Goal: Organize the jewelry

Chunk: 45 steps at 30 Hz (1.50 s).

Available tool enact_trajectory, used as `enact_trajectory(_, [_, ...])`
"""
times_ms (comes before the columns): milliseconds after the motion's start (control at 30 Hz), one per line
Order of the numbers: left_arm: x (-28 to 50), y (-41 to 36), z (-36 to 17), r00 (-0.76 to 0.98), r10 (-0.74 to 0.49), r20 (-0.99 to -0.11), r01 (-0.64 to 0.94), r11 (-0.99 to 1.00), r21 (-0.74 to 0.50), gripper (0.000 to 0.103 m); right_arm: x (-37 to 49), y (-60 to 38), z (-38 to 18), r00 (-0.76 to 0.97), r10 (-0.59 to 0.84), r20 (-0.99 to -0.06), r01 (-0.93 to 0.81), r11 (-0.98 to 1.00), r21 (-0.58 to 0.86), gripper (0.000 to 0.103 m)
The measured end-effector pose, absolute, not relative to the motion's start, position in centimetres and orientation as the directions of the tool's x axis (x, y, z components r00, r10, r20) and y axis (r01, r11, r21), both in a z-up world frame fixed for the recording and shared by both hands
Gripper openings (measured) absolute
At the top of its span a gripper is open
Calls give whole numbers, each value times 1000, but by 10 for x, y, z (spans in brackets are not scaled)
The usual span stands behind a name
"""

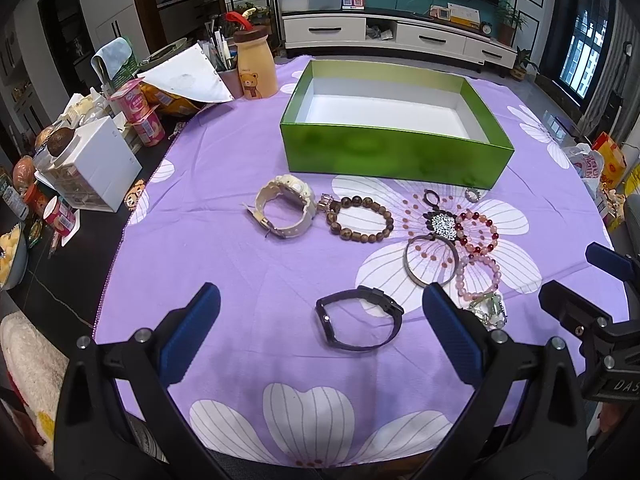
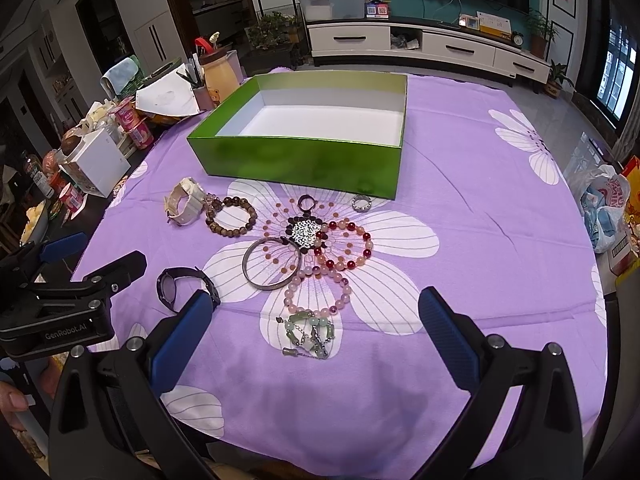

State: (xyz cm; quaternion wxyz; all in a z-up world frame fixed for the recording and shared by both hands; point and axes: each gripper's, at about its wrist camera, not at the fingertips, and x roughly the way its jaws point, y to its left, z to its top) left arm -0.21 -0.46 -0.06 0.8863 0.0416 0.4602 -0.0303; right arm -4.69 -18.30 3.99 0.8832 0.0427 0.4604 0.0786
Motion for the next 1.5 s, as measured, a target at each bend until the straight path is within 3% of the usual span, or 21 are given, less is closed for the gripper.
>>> enact_trajectory(1500, [-2, -5, -1, 574, -14, -819, 91, 995, 46, 101, -47, -184, 41, 565, 183, -805, -100, 983, 153, 102])
